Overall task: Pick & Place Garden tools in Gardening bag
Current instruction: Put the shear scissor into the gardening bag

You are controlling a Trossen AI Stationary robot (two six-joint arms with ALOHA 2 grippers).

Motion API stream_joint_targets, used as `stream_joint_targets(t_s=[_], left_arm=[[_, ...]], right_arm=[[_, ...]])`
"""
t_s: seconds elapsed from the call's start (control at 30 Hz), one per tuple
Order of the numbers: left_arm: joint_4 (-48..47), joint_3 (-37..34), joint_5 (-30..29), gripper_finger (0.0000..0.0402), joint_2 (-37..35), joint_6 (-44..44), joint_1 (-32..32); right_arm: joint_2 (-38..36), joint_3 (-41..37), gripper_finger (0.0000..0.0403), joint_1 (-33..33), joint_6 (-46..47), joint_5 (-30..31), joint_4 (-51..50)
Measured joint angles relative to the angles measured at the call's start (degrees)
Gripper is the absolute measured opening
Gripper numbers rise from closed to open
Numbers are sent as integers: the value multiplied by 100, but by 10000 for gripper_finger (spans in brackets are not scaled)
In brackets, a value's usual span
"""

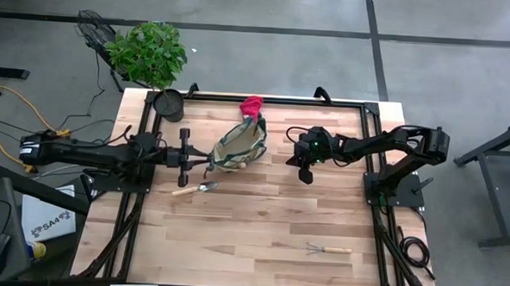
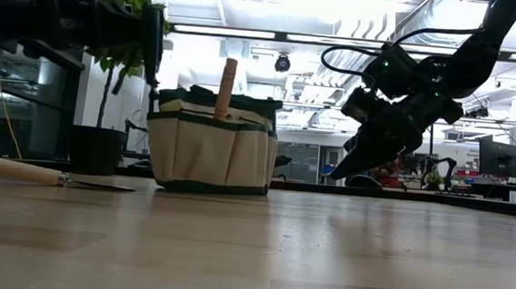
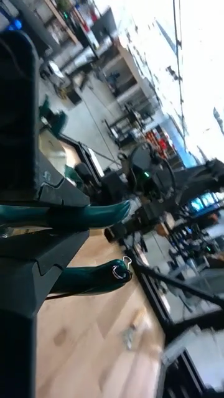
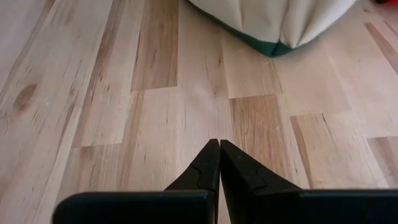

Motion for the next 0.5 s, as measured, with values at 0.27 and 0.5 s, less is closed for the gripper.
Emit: stream_joint_targets(t_s=[0.27,0.5], left_arm=[[-132,0,140,35,-198,-149,-2],[-148,0,-295,35,-153,-540,-2]], right_arm=[[0,0,3,0,7,-2,55],[0,0,3,0,18,-22,99]])
